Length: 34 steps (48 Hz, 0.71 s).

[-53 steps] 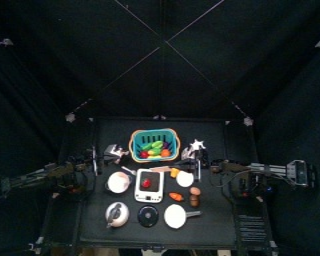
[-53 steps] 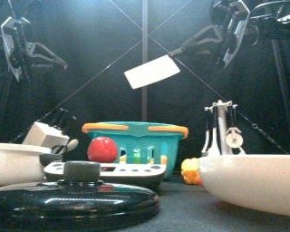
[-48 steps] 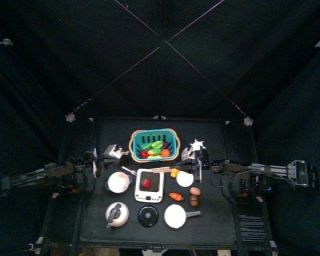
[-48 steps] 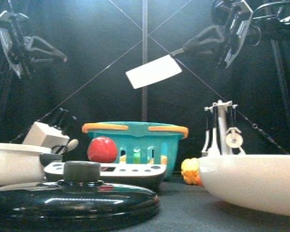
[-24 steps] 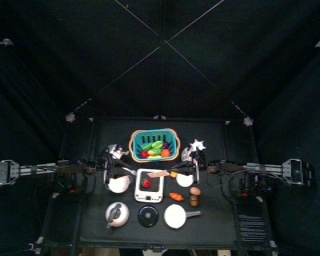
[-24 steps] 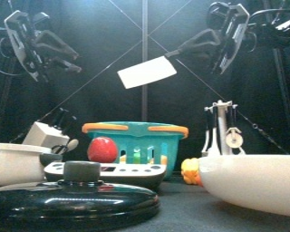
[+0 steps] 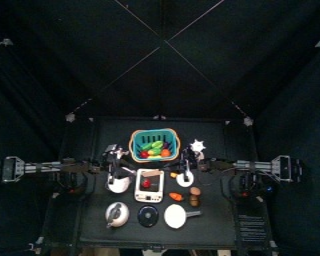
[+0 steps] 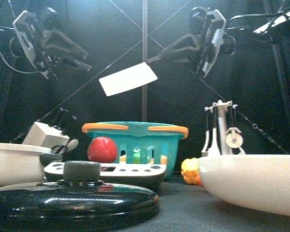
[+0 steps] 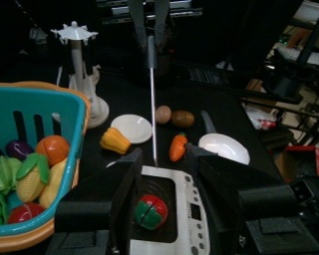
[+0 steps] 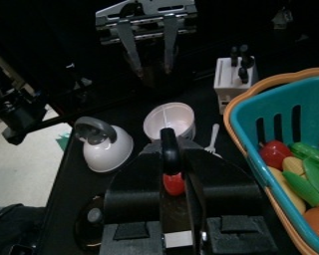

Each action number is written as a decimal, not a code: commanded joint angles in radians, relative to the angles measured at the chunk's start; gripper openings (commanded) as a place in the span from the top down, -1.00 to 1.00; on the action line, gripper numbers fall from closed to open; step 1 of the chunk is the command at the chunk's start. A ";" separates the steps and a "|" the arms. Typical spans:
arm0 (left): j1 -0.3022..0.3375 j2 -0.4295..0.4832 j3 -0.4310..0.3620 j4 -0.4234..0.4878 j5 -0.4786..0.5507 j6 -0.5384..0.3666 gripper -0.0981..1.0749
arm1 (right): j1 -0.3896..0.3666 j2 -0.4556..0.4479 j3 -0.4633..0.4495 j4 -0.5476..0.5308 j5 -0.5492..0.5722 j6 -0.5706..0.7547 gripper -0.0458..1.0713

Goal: Grab cleaver with other hand

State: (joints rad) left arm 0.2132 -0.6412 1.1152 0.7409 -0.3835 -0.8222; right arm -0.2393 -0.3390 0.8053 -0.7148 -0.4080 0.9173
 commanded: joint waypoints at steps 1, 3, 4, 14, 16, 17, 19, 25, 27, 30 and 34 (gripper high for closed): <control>-0.002 0.041 -0.040 -0.032 -0.020 0.032 -0.52 | -0.006 0.002 -0.037 -0.003 -0.009 -0.002 0.32; -0.002 0.063 -0.046 -0.046 -0.031 0.051 -0.52 | -0.006 0.006 -0.043 -0.006 -0.008 -0.002 0.32; -0.003 0.072 -0.046 -0.052 -0.037 0.055 -0.52 | -0.006 0.008 -0.044 -0.009 -0.009 -0.002 0.32; -0.002 0.127 -0.044 -0.129 -0.089 0.107 -0.52 | -0.006 0.017 -0.058 -0.009 -0.008 -0.002 0.32; -0.003 0.137 -0.044 -0.140 -0.095 0.118 -0.52 | -0.006 0.017 -0.060 -0.009 -0.009 -0.002 0.32; -0.003 0.141 -0.044 -0.143 -0.095 0.123 -0.52 | -0.006 0.018 -0.060 -0.009 -0.009 -0.002 0.32; -0.003 0.150 -0.048 -0.147 -0.098 0.130 -0.52 | -0.006 0.018 -0.060 -0.009 -0.009 -0.002 0.32; -0.005 0.178 -0.055 -0.166 -0.114 0.146 -0.52 | -0.006 0.025 -0.063 -0.009 -0.009 -0.002 0.32; -0.005 0.187 -0.055 -0.170 -0.117 0.147 -0.51 | -0.006 0.026 -0.064 -0.009 -0.008 -0.002 0.32; -0.003 0.196 -0.058 -0.178 -0.118 0.147 -0.51 | -0.006 0.029 -0.063 -0.009 -0.009 -0.002 0.32; -0.005 0.207 -0.057 -0.186 -0.117 0.147 -0.51 | -0.006 0.032 -0.063 -0.009 -0.009 -0.002 0.32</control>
State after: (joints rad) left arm 0.2117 -0.4418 1.0861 0.5630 -0.4909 -0.6765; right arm -0.2393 -0.2976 0.7701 -0.7271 -0.4080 0.9173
